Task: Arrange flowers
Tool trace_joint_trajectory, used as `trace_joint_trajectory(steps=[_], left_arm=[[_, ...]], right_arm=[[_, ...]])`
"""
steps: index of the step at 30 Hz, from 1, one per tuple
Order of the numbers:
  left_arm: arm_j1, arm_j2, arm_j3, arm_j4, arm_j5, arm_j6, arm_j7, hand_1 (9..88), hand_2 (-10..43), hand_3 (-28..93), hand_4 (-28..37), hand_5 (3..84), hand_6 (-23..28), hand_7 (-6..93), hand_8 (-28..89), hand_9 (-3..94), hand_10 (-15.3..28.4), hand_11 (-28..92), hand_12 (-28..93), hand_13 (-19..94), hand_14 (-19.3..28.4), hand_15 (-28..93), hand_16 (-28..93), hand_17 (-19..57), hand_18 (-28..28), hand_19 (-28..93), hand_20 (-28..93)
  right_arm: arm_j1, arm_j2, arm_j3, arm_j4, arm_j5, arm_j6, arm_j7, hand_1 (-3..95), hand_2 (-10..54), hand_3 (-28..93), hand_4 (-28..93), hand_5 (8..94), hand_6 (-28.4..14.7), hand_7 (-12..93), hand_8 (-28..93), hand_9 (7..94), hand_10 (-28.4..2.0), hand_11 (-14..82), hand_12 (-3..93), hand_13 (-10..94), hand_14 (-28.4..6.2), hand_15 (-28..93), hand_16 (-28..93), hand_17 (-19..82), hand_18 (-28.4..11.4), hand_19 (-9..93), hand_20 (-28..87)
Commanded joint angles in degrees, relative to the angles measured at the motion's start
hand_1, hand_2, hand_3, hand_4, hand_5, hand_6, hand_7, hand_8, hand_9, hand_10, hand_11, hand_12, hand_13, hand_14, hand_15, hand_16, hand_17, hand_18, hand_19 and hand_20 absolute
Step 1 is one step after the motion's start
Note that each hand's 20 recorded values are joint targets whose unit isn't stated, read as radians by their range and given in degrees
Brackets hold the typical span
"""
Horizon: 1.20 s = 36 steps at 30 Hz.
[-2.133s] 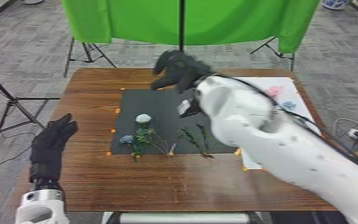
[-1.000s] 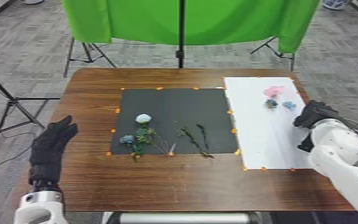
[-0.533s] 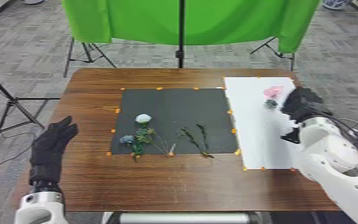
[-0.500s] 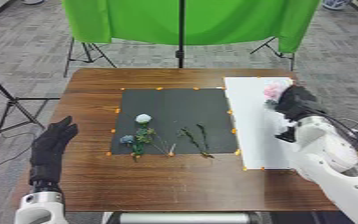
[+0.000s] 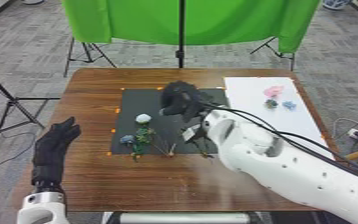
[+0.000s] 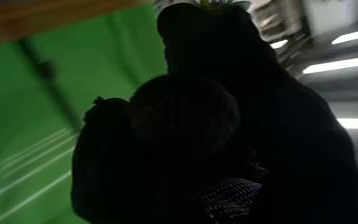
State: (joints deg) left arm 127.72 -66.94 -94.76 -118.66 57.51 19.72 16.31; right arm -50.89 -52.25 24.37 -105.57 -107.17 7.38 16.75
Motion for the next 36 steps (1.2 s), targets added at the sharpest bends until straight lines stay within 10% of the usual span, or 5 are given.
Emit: trace_joint_trajectory(steps=[1, 36], left_arm=[[0.2, -0.41, 0.6, 0.37, -0.59, -0.32, -0.02, 20.0, 14.0, 59, -28.3, 48.0, 6.2, 9.2, -6, 44.1, 14.4, 18, 12, 32, 17.1, 22, -1, 5.2, 12.6, 11, 20], [-0.8, 0.34, 0.99, 0.85, -0.53, -1.5, -0.59, 18.0, 11.7, 56, -28.3, 44.9, 4.6, 9.2, -5, 41.9, 12.8, 17, 12, 31, 15.3, 18, -1, 5.4, 12.4, 9, 19]], right_arm=[[3.3, -5.4, -4.3, 3.5, -0.7, -4.4, -1.2, 65.2, -9.5, 50, -14, 78.5, -1.3, 20, 15, 92.1, -9.1, 8.8, 40.9, 94, -1.7, 55, 34, 70, -7.6, 93, 50], [4.3, -9.4, -7.2, 12.3, -6.3, -7.9, 0.4, 54.2, -9.5, 59, -13, 65.4, 1.4, 18, -6, 89.5, -9.3, 9.8, 43.4, 94, -1.4, 54, 37, 69, -7.8, 93, 50]])
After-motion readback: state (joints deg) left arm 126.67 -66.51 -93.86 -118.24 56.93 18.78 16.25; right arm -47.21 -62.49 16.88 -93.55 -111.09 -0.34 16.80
